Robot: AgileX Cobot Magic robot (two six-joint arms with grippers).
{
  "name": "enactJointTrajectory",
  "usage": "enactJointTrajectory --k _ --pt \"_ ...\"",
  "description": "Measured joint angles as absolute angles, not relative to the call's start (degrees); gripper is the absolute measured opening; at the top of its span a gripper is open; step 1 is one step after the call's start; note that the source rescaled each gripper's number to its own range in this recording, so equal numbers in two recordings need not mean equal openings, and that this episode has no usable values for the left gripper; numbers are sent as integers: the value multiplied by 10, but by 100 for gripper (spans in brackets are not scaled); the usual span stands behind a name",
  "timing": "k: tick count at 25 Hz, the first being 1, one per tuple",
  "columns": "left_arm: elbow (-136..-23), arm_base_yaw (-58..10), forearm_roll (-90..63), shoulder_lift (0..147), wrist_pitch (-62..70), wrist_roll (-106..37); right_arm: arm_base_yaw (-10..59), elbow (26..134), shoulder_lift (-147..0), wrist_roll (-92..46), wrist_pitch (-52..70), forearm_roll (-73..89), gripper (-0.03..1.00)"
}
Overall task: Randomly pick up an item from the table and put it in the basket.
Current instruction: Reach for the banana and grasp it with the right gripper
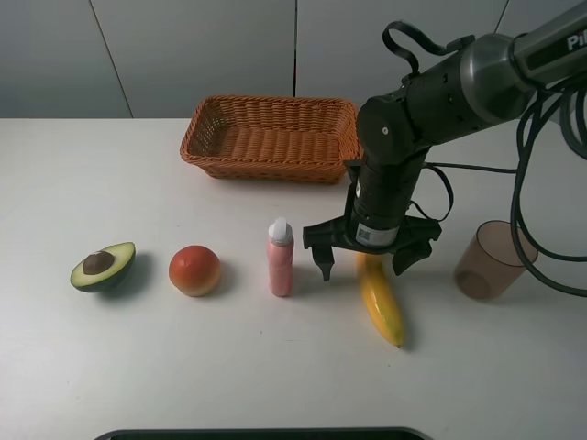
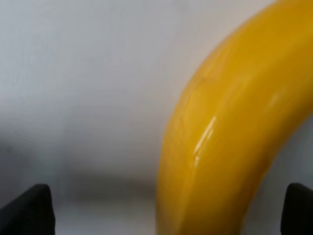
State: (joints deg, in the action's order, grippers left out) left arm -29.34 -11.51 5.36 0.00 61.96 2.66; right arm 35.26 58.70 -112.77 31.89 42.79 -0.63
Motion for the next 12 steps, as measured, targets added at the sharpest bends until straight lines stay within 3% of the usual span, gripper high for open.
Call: enactJointTrajectory --k 2,9,12 --pt "-293 -115 54 0 620 27 353 587 -1130 319 424 -6 80" --pt "-293 -115 54 0 620 27 353 587 -1136 319 422 -8 1" --pt "-293 -115 54 0 620 27 353 587 -1136 321 423 -8 0"
